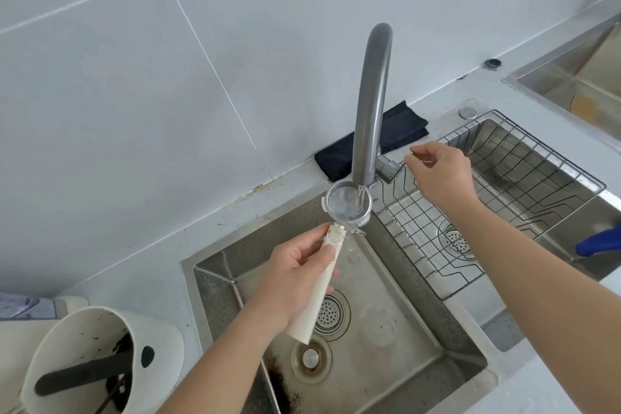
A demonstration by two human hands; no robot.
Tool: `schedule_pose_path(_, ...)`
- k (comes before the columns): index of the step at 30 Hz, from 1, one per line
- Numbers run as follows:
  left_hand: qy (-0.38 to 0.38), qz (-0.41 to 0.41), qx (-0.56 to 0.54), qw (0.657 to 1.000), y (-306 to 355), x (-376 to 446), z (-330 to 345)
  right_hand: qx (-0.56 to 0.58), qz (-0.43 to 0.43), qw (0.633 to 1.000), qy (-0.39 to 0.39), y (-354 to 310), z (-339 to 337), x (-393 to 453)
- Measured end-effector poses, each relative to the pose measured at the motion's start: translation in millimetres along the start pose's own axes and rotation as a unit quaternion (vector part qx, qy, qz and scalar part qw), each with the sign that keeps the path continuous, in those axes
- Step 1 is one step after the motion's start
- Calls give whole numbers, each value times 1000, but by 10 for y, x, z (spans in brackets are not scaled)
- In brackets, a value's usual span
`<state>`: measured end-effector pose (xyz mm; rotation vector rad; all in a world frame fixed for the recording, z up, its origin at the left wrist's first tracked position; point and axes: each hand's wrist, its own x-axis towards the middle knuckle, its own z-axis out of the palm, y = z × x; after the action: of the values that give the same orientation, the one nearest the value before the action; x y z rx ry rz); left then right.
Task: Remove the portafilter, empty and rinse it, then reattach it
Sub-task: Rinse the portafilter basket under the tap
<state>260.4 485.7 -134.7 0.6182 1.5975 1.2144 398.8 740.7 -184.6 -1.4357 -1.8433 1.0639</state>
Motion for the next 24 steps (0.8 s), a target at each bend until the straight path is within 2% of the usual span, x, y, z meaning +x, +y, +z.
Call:
schedule_pose_path(5, -1, -54, -99, 994, -53, -18, 178, -1, -5, 1000, 4, 1, 5, -8)
schedule_pose_path(12, 6, -107, -164, 981, -130, -25, 294, 1, -6, 1000, 3, 11, 7, -1)
schedule_pose_path(24, -4, -193, -303, 933, -345, -42, 243, -1, -2, 1000, 9, 4, 9, -4)
